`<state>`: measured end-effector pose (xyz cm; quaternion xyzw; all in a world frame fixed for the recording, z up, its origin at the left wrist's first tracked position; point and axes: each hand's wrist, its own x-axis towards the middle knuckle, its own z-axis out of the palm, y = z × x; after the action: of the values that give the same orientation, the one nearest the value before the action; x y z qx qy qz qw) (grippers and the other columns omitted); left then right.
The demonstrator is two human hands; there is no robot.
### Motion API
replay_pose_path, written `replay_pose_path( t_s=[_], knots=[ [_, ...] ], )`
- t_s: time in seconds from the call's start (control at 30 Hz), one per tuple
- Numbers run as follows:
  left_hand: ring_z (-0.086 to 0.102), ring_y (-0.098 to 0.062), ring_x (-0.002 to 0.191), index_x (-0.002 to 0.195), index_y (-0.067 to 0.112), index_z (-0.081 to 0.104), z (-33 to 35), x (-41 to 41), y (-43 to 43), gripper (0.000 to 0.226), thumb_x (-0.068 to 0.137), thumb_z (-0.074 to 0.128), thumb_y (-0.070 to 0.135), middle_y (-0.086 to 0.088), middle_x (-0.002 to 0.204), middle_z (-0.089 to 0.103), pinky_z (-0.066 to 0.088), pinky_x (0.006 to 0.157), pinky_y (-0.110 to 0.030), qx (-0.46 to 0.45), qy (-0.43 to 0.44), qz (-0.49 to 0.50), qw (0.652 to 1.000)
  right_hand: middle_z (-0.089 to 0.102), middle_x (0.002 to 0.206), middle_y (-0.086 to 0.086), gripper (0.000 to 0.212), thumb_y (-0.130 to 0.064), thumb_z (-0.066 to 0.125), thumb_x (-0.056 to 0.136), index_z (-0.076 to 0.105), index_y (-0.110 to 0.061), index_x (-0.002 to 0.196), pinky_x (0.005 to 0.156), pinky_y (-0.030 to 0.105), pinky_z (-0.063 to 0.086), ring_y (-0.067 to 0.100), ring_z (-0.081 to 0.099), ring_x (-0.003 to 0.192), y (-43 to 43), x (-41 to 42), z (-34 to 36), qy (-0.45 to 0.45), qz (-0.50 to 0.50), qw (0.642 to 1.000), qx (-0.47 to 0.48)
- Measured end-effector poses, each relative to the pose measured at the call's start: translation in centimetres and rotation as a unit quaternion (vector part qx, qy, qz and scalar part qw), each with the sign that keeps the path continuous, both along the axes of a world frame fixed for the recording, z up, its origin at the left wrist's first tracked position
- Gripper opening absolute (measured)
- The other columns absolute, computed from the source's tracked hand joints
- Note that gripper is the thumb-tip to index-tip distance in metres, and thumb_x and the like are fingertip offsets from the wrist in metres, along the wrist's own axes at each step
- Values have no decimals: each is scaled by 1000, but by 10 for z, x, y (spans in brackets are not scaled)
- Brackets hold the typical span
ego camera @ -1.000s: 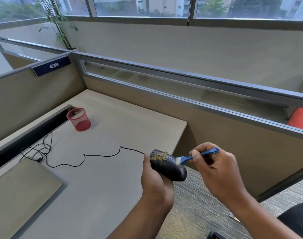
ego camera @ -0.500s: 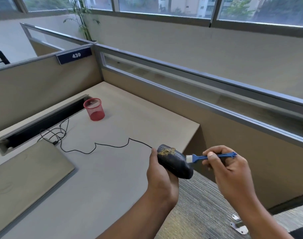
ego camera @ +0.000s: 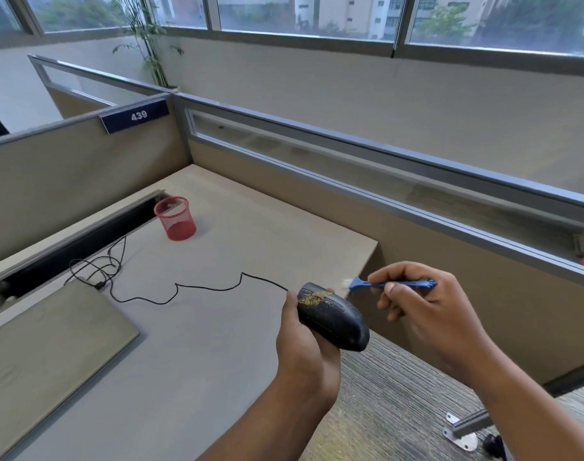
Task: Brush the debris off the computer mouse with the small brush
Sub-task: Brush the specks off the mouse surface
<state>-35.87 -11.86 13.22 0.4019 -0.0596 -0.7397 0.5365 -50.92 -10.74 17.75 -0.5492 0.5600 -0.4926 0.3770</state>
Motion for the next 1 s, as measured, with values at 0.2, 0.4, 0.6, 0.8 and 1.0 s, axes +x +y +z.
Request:
replay_pose_path(
  t_s=[0.2,0.4,0.6,0.8,1.0],
  knots=[
    [65,-32,107,126,9,59,1,-2,3,60,101,29,55,-24,116,70,51,93,-43,-1,13,-28,1000,75,67,3,33,8,53,92,78,-10,80,51,18,50,11,62,58,-18,9,-1,-21,29,998,51],
    [62,-34,107,126,7,58,1,4,0,59,101,30,53,-20,110,67,51,92,-45,2,34,-10,999,75,66,9,42,11,52,86,79,-17,69,56,31,49,21,63,63,-4,-20,3,16,4,998,66],
    [63,-33,107,125,9,59,1,3,-1,59,101,28,53,-18,109,69,47,97,-46,6,29,-9,1000,78,76,9,36,7,56,88,79,-16,73,62,33,50,25,65,70,-8,-5,2,14,21,999,46],
    [57,-33,123,135,12,56,-1,5,-7,65,100,25,57,-19,128,64,39,103,-45,7,7,-17,1000,79,74,-3,38,7,59,85,78,-23,73,57,16,53,12,71,63,7,-13,6,65,10,998,0],
    [55,-35,126,137,11,54,-1,0,-10,66,100,24,57,-21,136,60,40,97,-43,15,-13,-19,1000,72,63,-6,33,3,61,83,76,-24,71,43,12,36,-1,44,42,7,3,6,103,42,994,20]
  ],
)
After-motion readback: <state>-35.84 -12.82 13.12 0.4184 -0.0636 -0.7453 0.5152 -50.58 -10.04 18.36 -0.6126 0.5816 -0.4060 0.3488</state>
